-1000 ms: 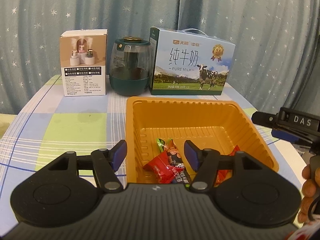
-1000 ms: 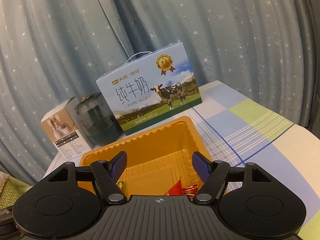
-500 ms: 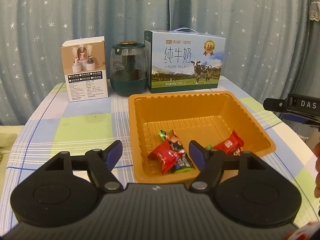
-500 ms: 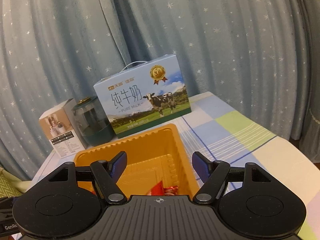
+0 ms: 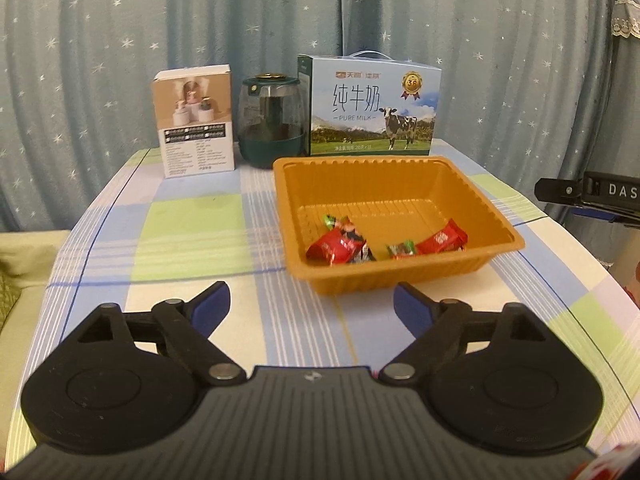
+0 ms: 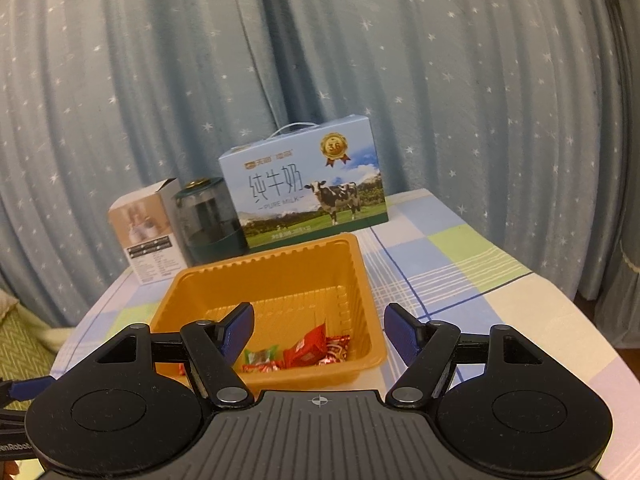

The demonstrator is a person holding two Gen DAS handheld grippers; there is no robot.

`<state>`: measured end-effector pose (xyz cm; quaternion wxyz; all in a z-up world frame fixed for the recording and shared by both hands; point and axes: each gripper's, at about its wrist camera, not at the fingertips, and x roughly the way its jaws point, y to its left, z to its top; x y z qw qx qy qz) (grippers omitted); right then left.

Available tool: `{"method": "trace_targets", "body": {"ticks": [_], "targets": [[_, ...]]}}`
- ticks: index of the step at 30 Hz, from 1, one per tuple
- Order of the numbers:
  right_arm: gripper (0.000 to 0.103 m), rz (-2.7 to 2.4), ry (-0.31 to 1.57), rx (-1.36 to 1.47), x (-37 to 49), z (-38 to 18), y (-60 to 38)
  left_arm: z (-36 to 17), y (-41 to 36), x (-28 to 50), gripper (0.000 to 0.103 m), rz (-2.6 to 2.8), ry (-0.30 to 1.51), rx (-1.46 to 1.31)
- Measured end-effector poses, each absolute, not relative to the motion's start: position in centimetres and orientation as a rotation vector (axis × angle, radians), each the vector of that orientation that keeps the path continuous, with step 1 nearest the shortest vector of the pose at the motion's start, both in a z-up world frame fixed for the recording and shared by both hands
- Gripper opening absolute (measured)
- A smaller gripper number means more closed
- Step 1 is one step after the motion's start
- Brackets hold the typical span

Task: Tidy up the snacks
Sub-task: 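Withdraw both open tools from the tray toward the remaining snacks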

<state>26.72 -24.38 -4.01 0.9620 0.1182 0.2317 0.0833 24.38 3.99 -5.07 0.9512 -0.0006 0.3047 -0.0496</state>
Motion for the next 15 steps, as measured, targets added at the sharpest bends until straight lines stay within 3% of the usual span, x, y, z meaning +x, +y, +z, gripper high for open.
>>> {"method": "trace_targets", "body": {"ticks": [8, 15], "targets": [[0.072, 0.208, 0.510, 0.171, 23.5, -5.0, -24.3, -6.1, 4.5, 21.1, 0.089, -0.095, 0.661, 0.008], [0.072, 0.338, 0.667, 0.055, 22.3, -7.9, -22.8, -7.8, 5.1, 18.9, 0.089, -0.093, 0.713, 0.019]]}}
